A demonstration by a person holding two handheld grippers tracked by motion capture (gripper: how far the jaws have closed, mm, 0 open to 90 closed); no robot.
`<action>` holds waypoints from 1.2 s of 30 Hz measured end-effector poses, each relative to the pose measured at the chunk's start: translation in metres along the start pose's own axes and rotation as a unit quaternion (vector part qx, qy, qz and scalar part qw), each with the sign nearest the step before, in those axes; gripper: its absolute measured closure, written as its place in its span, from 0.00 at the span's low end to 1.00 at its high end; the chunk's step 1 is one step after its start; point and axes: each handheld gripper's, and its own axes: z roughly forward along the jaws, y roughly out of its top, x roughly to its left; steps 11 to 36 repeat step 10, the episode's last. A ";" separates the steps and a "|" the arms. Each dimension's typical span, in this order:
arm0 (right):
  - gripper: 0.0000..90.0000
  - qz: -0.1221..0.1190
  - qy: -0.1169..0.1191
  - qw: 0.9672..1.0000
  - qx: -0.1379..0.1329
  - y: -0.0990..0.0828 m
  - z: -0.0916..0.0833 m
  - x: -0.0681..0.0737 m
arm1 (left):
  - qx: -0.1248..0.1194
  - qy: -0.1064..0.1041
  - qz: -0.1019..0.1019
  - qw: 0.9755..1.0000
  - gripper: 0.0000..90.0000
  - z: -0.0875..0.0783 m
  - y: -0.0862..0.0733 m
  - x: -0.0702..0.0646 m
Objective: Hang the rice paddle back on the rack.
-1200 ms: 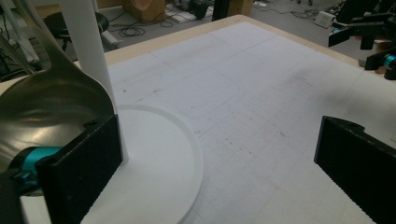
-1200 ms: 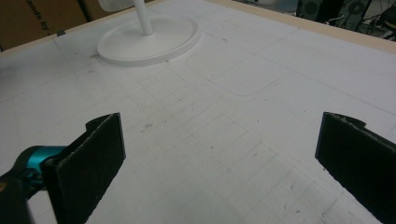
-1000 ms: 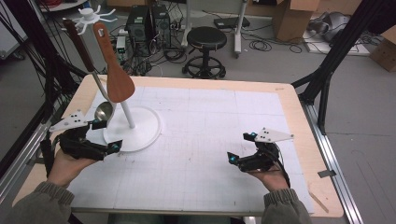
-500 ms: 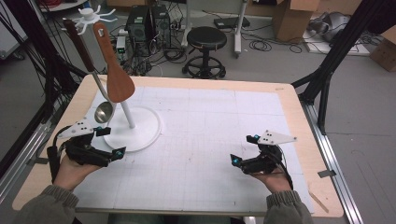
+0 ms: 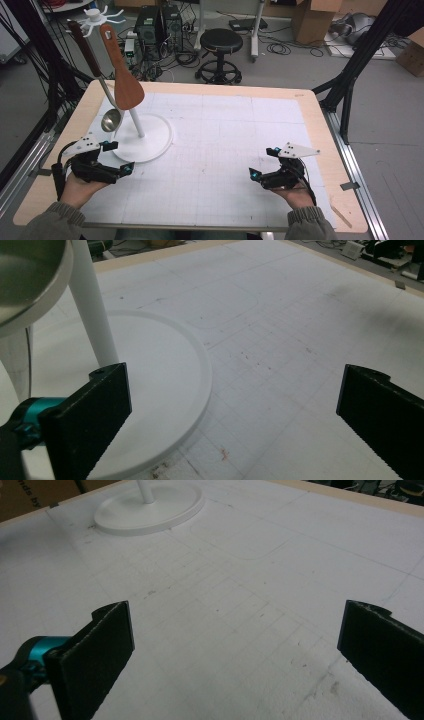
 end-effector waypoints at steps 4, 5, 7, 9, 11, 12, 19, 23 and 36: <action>0.00 -0.002 -0.001 1.000 -0.001 -0.002 -0.001 0.000 | 0.000 0.000 0.002 1.000 0.02 0.001 -0.005 -0.001; 0.00 -0.001 0.000 1.000 0.000 -0.002 -0.002 0.000 | 0.002 0.000 0.001 1.000 0.02 0.002 -0.006 -0.002; 0.00 -0.001 -0.002 1.000 -0.001 -0.003 -0.002 0.001 | 0.002 0.002 0.004 1.000 0.02 0.002 -0.010 -0.003; 0.00 0.000 -0.001 1.000 -0.002 -0.004 -0.001 0.001 | 0.000 0.003 0.002 1.000 0.02 0.002 -0.013 -0.002; 0.00 0.000 -0.001 1.000 -0.002 -0.004 -0.001 0.001 | 0.000 0.003 0.002 1.000 0.02 0.002 -0.013 -0.002; 0.00 0.000 -0.001 1.000 -0.002 -0.004 -0.001 0.001 | 0.000 0.003 0.002 1.000 0.02 0.002 -0.013 -0.002; 0.00 0.000 -0.001 1.000 -0.002 -0.004 -0.001 0.001 | 0.000 0.003 0.002 1.000 0.02 0.002 -0.013 -0.002; 0.00 0.000 -0.001 1.000 -0.002 -0.004 -0.001 0.001 | 0.000 0.003 0.002 1.000 0.02 0.002 -0.013 -0.002; 0.00 0.000 -0.001 1.000 -0.002 -0.004 -0.001 0.001 | 0.000 0.003 0.002 1.000 0.02 0.002 -0.013 -0.002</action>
